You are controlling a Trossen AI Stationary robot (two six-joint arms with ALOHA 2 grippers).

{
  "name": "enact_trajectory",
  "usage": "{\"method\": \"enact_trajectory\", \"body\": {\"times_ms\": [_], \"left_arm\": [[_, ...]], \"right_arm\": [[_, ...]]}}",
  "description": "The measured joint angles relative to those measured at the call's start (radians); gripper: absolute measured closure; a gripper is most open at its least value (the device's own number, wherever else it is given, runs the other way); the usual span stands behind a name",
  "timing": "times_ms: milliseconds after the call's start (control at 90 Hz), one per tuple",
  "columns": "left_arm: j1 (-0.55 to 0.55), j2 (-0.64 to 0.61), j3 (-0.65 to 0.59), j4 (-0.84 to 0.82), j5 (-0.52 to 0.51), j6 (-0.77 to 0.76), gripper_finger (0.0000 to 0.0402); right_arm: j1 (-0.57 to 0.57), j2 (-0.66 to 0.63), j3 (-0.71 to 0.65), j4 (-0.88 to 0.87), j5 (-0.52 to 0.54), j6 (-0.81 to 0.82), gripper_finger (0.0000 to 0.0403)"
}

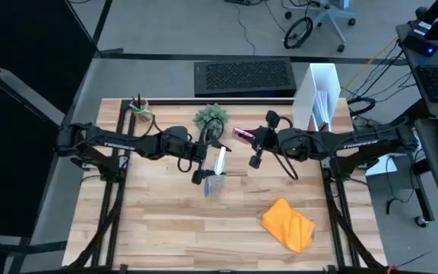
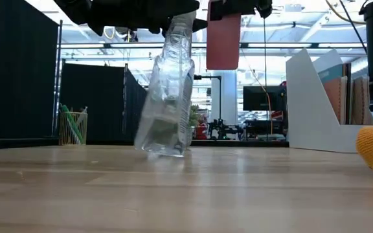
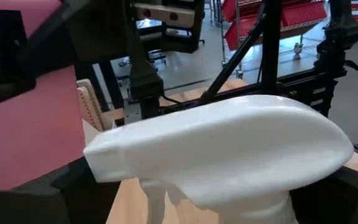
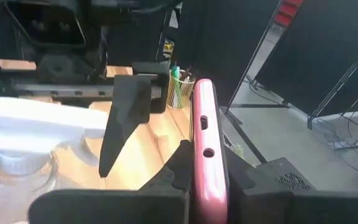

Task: Apply microfiber cloth
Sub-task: Spray the back of the pink phone with the white spray bottle

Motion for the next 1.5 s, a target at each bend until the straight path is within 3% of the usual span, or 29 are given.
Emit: {"method": "enact_trajectory", "body": {"times_ms": [122, 356, 600, 1111, 1500], "left_arm": [[0.000, 0.000, 0.000, -0.004, -0.016, 0.007, 0.0031], [-0.023, 0.000, 0.002, -0.004, -0.200, 0.022, 0.0026], [-0.038, 0.000, 0.002, -0.005, -0.260, 0.056, 0.0004], [-0.072, -0.012, 0.002, 0.014, -0.260, 0.148, 0.0005], [-0.098, -0.077, 0.002, -0.080, -0.195, -0.030, 0.0005]], "right_arm": [[0.000, 0.000, 0.000, -0.013, 0.000, 0.006, 0.0394], [0.000, 0.000, 0.000, -0.017, 0.000, 0.008, 0.0394], [0.000, 0.000, 0.000, -0.029, 0.000, 0.006, 0.0394], [0.000, 0.000, 0.000, -0.080, -0.002, 0.026, 0.0394], [0.000, 0.000, 0.000, -0.082, -0.001, 0.020, 0.0394]]}}
